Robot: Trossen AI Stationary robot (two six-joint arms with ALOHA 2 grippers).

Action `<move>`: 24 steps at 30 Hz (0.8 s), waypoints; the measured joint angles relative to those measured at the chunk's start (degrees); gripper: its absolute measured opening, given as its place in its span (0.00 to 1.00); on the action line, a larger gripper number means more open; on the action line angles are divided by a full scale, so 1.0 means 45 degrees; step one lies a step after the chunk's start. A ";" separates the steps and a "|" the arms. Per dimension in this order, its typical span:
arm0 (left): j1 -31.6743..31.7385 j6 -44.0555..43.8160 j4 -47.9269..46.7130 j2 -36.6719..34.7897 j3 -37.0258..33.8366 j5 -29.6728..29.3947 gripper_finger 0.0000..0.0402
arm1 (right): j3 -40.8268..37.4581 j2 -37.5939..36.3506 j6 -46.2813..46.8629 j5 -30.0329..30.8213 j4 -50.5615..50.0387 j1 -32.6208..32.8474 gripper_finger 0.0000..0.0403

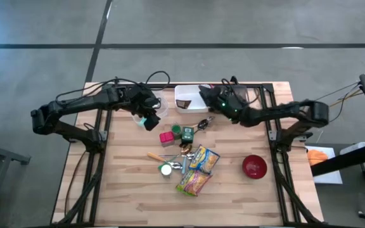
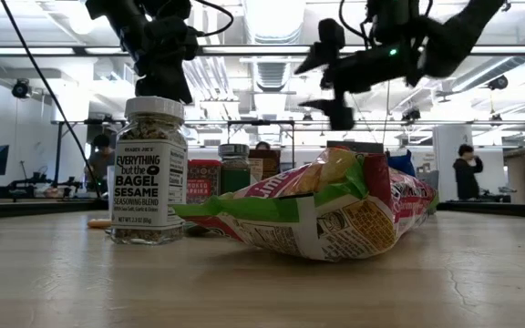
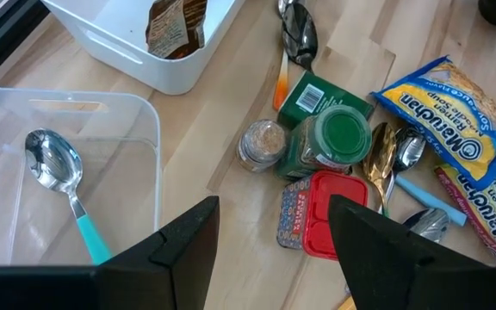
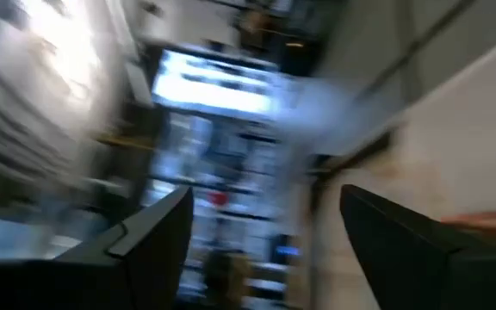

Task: Pick & Place Food Item
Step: Put the red noodle pack into the black bin

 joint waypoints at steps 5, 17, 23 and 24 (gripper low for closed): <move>-0.0002 0.0007 0.0002 0.0000 0.0000 -0.0002 0.55 | 0.0405 -0.2724 -0.2037 -0.0213 -0.6961 -0.0273 0.49; 0.0000 0.0044 0.0362 0.0000 0.0000 -0.0034 0.55 | 0.2426 -0.3751 -0.6054 -0.0075 -1.7458 -0.0364 0.03; -0.0002 -0.0283 0.0367 0.0000 0.0000 0.0024 0.55 | 0.2324 -0.2308 -0.5769 -0.1308 -1.7846 -0.0664 0.02; -0.0002 -0.0395 0.0367 0.0000 0.0000 0.0024 0.55 | 0.2312 -0.2049 -0.5691 -0.1376 -1.7903 -0.0709 0.02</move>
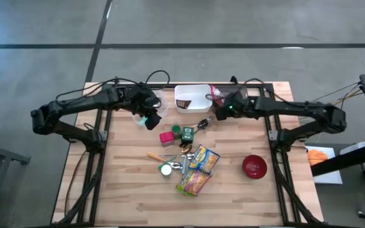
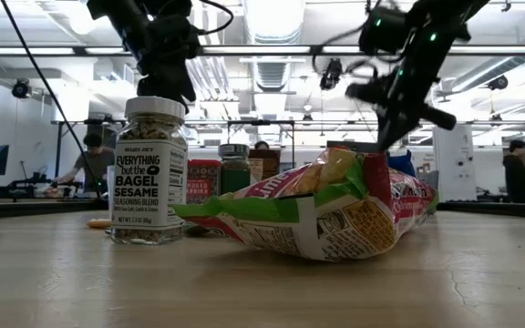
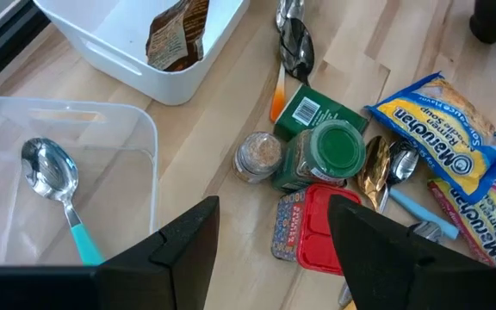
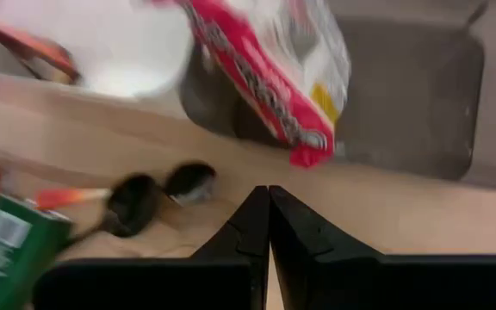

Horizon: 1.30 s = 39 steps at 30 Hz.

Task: Pick & Place Food Item
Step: Put the red noodle pack into the black bin, then put the red seasoning can into the white bin

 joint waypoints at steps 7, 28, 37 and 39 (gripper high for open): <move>-0.0061 -0.0231 -0.0103 0.0000 0.0000 0.0233 0.55 | 0.0587 0.1323 -0.0676 -0.0284 0.0033 -0.0697 0.02; -0.0122 -0.0268 -0.0356 0.0000 0.0000 0.0238 0.55 | 0.1064 0.3314 -0.1657 -0.0207 0.0153 -0.1563 0.02; -0.0122 -0.0355 -0.0476 0.0000 0.0000 0.0240 0.55 | 0.1059 0.2231 -0.1420 -0.0612 0.0119 -0.1464 0.02; -0.0122 -0.0362 -0.0481 0.0000 0.0000 0.0242 0.55 | 0.1054 0.1596 -0.1329 -0.0533 -0.0086 -0.1456 0.02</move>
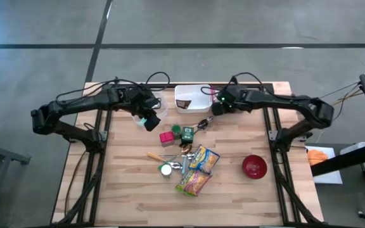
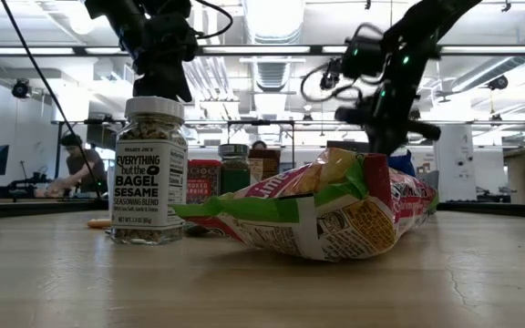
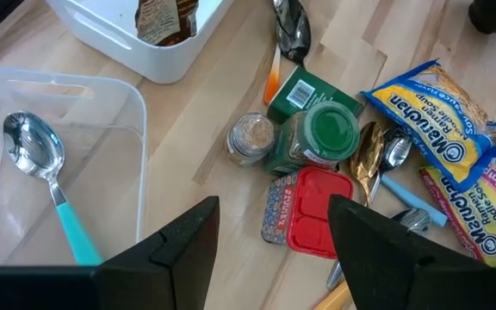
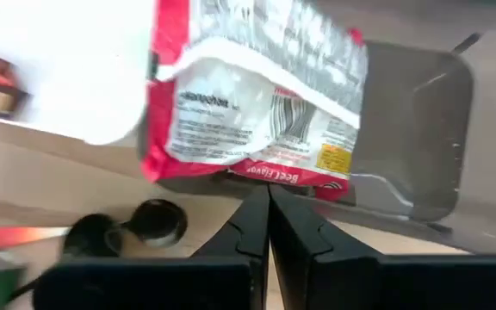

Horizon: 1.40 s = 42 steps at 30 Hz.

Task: Pick & Place Food Item
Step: Put the red seasoning can into the white bin

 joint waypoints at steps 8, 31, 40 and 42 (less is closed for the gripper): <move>0.0000 -0.0010 0.0036 0.0000 0.0000 -0.0002 0.55 | 0.0000 -0.2393 -0.0690 -0.0834 -0.0163 -0.0045 0.02; -0.0007 0.0005 0.0039 0.0000 0.0000 0.0125 0.55 | 0.0472 -0.0357 -0.5551 -0.4276 0.0221 0.3507 0.50; -0.0068 -0.0275 0.0002 0.0000 0.0000 0.0805 0.55 | 0.2463 0.1657 -0.6913 -0.3932 0.0058 0.4085 0.50; -0.0153 -0.0306 -0.0097 0.0000 0.0000 0.1008 0.55 | 0.2847 0.1931 -0.7042 -0.3936 -0.0023 0.4090 0.50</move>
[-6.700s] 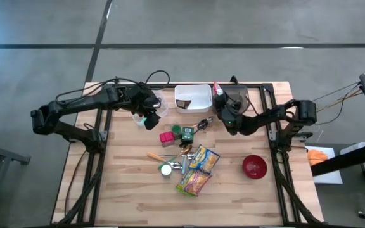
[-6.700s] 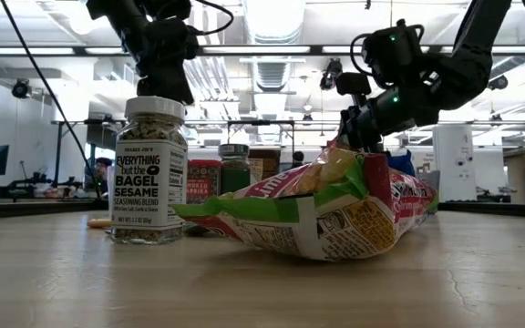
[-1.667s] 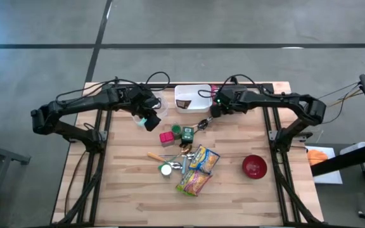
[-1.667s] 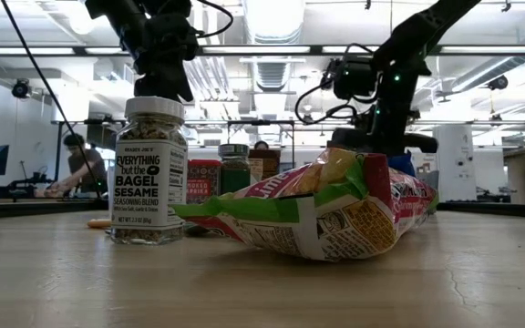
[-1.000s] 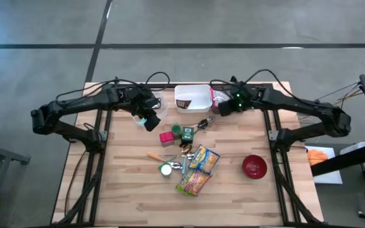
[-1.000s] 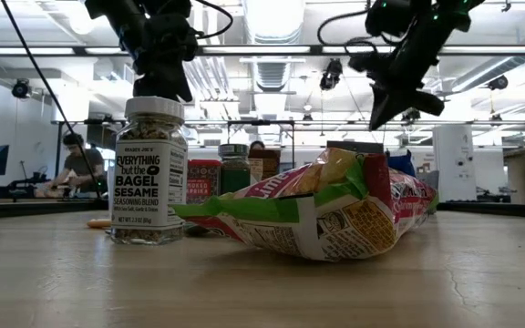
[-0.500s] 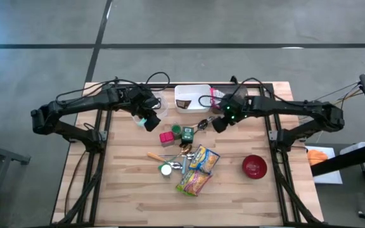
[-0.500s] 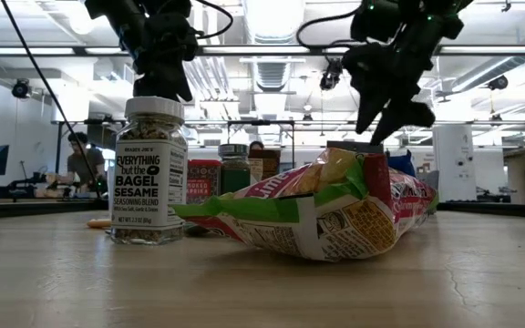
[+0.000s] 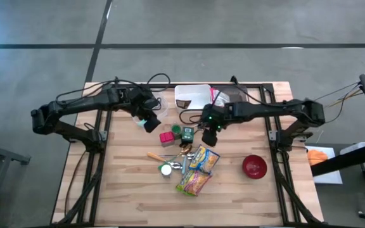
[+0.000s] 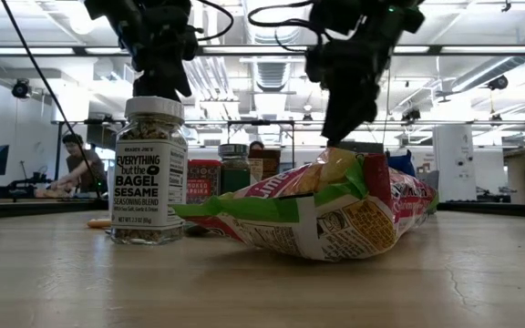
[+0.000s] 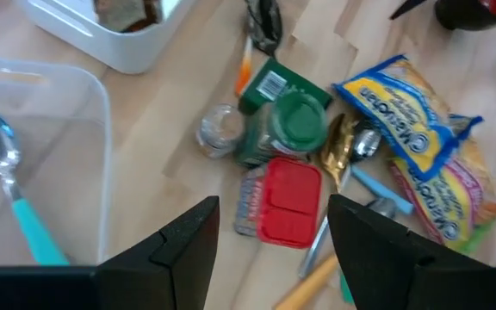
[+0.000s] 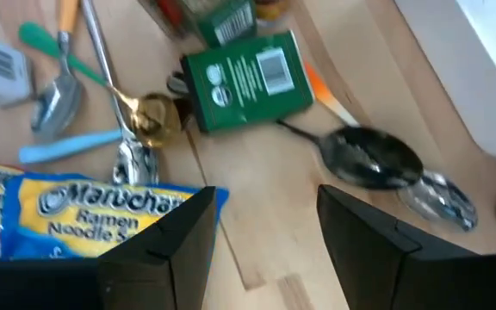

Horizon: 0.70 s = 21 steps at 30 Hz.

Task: Pick & Place Food Item
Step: Put the red seasoning can into the white bin

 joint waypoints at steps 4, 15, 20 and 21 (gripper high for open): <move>-0.0523 0.0098 -0.0484 0.0000 0.0000 0.0078 0.55 | 0.0591 0.0242 0.0249 -0.0102 -0.0171 0.0000 0.50; -0.3322 0.2003 -0.0460 0.0120 0.0005 -0.2209 0.55 | 0.0620 -0.0142 0.1400 -0.0022 -0.0262 0.0801 0.50; -0.3965 0.2057 -0.0115 0.0485 0.0005 -0.2500 0.55 | 0.0616 -0.0438 0.1690 0.0386 -0.0257 0.1252 0.50; -0.4044 0.2028 -0.0073 0.0579 0.0005 -0.2659 0.55 | 0.0611 -0.0504 0.1697 0.0423 -0.0257 0.1314 0.50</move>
